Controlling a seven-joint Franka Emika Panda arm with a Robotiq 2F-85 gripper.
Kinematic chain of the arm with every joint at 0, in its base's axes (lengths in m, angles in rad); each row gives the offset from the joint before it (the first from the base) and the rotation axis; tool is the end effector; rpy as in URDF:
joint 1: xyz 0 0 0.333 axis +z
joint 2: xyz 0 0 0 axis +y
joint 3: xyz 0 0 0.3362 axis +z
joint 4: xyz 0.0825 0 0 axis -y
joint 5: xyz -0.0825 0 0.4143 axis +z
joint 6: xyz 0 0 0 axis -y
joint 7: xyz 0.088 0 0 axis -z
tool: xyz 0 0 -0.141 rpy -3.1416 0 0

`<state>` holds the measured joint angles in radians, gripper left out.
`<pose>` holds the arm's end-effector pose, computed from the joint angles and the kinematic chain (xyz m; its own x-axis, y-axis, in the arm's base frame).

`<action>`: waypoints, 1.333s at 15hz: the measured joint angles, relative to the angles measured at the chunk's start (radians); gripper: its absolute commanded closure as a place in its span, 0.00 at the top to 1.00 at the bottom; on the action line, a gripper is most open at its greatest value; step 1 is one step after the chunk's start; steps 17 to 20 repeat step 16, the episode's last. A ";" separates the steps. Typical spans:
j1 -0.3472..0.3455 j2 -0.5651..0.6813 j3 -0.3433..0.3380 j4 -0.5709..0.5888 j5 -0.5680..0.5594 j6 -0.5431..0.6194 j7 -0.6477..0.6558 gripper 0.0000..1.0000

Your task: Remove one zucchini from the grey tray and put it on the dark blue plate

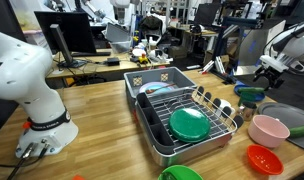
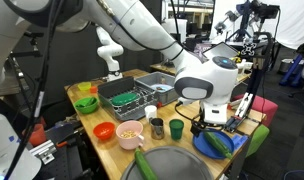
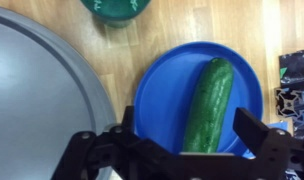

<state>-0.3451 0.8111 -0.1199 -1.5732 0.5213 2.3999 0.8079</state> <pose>0.6712 -0.3093 0.1256 -0.0273 -0.9785 -0.2042 -0.9829 0.0635 -0.1726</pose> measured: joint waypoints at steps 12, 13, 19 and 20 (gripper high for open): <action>-0.034 -0.231 -0.007 -0.380 0.138 -0.043 -0.330 1.00; -0.034 -0.231 -0.007 -0.380 0.138 -0.043 -0.330 1.00; -0.034 -0.231 -0.007 -0.380 0.138 -0.043 -0.330 1.00; -0.034 -0.231 -0.007 -0.380 0.138 -0.043 -0.330 1.00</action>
